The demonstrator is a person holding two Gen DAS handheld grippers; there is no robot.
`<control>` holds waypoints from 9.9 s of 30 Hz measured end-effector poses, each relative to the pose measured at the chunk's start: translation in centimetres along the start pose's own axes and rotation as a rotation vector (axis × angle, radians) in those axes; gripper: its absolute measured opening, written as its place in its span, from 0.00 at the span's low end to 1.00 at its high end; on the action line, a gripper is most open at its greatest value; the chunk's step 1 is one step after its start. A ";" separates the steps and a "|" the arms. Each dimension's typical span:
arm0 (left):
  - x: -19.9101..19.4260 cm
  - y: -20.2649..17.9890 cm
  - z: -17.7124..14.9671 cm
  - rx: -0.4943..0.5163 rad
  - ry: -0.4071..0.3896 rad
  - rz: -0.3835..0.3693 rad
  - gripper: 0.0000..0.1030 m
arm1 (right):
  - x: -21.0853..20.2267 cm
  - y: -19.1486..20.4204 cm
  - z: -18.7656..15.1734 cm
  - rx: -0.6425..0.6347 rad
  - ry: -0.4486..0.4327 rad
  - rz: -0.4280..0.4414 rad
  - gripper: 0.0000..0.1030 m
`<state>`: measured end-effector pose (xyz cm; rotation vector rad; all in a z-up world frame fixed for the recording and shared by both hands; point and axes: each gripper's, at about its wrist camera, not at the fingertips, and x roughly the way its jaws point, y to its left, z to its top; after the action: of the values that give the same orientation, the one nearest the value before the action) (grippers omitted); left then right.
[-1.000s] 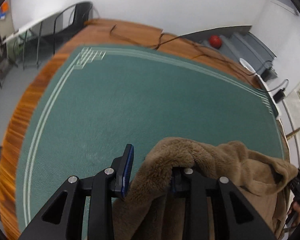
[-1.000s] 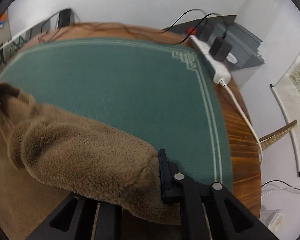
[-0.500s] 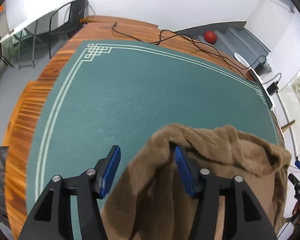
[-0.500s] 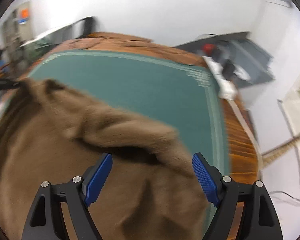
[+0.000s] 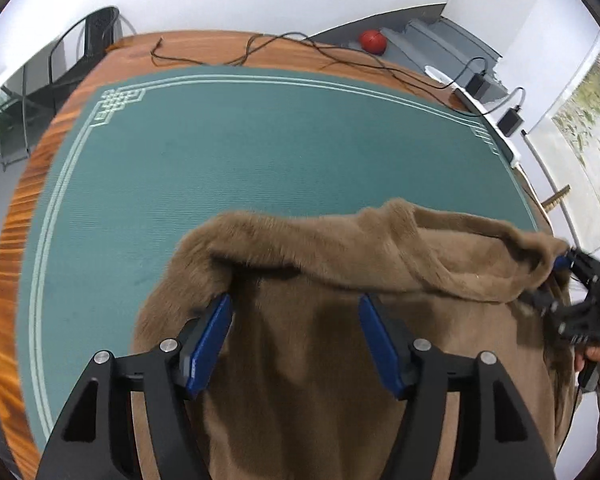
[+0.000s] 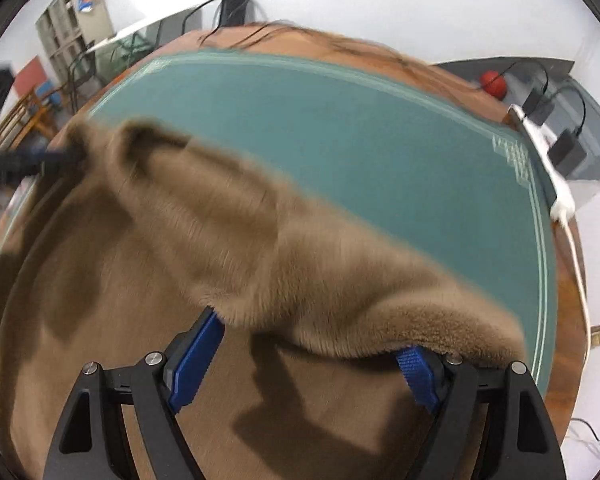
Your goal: Fold clothes
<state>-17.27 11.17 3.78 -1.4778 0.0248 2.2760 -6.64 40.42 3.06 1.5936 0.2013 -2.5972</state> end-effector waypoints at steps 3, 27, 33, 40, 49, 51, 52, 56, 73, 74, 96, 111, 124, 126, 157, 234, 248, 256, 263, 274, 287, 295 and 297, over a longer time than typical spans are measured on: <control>1.2 0.5 1.9 -0.059 -0.017 0.000 0.68 | 0.8 -1.7 3.9 0.044 -0.070 -0.062 0.81; -4.4 -1.2 -3.4 -0.121 0.016 -0.018 0.75 | -8.0 -3.4 -5.4 0.123 -0.142 -0.034 0.81; -7.7 -5.2 -9.3 -0.112 0.032 -0.013 0.76 | -13.7 -4.2 -16.2 0.239 -0.108 -0.040 0.82; -10.5 -6.9 -16.8 -0.177 0.066 0.005 0.76 | -15.4 -3.6 -25.6 0.185 0.037 -0.074 0.81; -13.9 -7.0 -24.5 -0.250 0.055 0.119 0.76 | -12.6 -3.0 -28.2 -0.023 0.114 -0.348 0.81; -14.8 -6.6 -26.0 -0.268 0.047 0.146 0.76 | -13.9 -5.8 -27.4 0.080 0.056 -0.476 0.81; -15.3 -6.2 -26.7 -0.285 0.046 0.154 0.76 | -14.9 -7.5 -27.0 0.152 0.019 -0.542 0.81; -17.0 -4.6 -29.5 -0.342 0.036 0.183 0.76 | -19.4 -11.0 -26.2 0.332 -0.134 -0.673 0.82; -21.0 -3.1 -41.0 -0.244 0.082 0.277 0.76 | -19.4 11.0 -36.2 -0.200 -0.155 -0.098 0.82; -20.9 -3.3 -41.6 -0.216 0.087 0.284 0.76 | -19.3 11.6 -36.5 -0.194 -0.142 -0.083 0.82; -18.9 -3.3 -44.6 -0.141 -0.055 0.076 0.76 | -20.7 16.4 -37.7 0.058 -0.094 -0.082 0.82; -25.2 -4.6 -38.2 -0.126 -0.334 0.068 0.76 | -19.1 26.6 -36.6 -0.194 -0.320 -0.321 0.82; -25.7 -3.1 -37.7 -0.219 -0.357 0.085 0.76 | -17.5 16.8 -33.9 -0.023 -0.277 -0.794 0.99; -25.6 -3.5 -37.9 -0.214 -0.352 0.065 0.76 | -18.3 13.9 -34.3 0.062 -0.258 -0.775 0.99; -19.5 -1.7 -46.5 -0.018 -0.017 0.328 0.79 | -19.6 5.0 -42.6 0.435 0.034 -0.532 0.99; -25.3 -1.0 -42.5 -0.262 -0.165 0.378 0.56 | -15.6 4.2 -36.3 -0.109 0.116 -0.277 0.99; -21.5 -14.8 -32.0 -0.084 -0.215 0.040 0.75 | -21.8 -8.0 -38.2 0.379 -0.134 -0.341 0.99; -20.3 -20.0 -26.8 0.003 -0.219 -0.077 0.76 | -17.7 -10.4 -35.4 0.341 -0.149 -0.284 0.99; -20.1 -20.6 -25.1 0.032 -0.219 -0.089 0.78 | -14.5 -13.9 -35.5 0.467 -0.027 -0.228 0.41; -18.2 -16.7 -23.4 -0.065 -0.164 -0.111 0.78 | -26.8 -18.3 -34.3 0.833 -0.366 0.062 0.23; -17.7 -14.8 -21.2 -0.085 -0.166 -0.156 0.78 | -30.8 -4.6 -20.2 0.408 -0.501 0.496 0.58; -16.6 -13.9 -21.3 -0.037 -0.122 -0.115 0.78 | -24.2 -2.3 -20.7 0.491 -0.351 0.549 0.84; -16.2 -14.1 -21.4 -0.006 -0.106 -0.106 0.78 | -23.7 -3.4 -21.9 0.543 -0.342 0.528 0.84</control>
<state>11.96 13.39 11.62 -1.3266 -0.0891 2.2671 22.91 47.35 14.62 1.0573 -0.8844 -2.5264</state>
